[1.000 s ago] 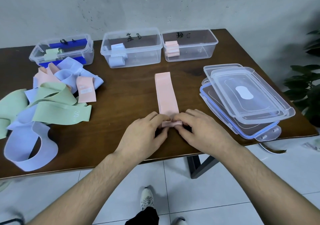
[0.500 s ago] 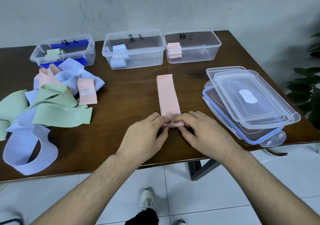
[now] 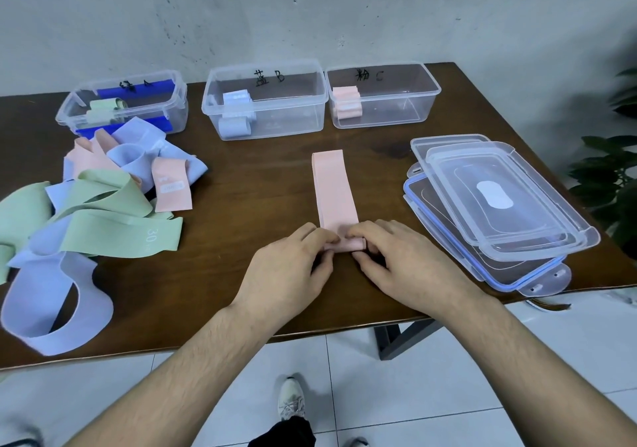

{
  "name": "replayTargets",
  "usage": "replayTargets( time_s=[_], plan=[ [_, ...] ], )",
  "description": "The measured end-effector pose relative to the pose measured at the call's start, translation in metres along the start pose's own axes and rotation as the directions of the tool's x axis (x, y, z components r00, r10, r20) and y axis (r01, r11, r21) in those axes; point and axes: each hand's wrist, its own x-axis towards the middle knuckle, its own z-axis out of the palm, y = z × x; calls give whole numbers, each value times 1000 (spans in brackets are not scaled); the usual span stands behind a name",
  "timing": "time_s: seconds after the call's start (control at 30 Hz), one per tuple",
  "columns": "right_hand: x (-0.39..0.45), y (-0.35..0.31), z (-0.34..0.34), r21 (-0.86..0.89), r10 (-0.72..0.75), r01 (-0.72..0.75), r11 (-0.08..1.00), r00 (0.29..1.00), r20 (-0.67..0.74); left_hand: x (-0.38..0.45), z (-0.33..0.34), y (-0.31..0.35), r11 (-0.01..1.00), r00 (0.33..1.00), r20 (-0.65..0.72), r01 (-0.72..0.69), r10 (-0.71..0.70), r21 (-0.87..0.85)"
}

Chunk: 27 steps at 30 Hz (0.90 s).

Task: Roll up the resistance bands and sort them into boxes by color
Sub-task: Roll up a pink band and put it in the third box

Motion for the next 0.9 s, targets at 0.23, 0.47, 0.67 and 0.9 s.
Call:
replayTargets(
  time_s=[0.23,0.47,0.67,0.9],
  plan=[
    [9,4,1,-3,-3,3,1000,1000,1,8,-1,-1,1000,1000,30,4,-5,17],
    [8,3,0,-6,-15,15,1000,1000,2,7,-6,1,1000,997,72,11,-11,6],
    [-25,-4,5,17,-65,65,998,998,-27,-23,-6,14,999,999,48,-21,22,-28],
    [-45,-8,6,40,-92,94,995,995,-34,-46,-10,27,998,999,27,-42,43,-44]
  ],
)
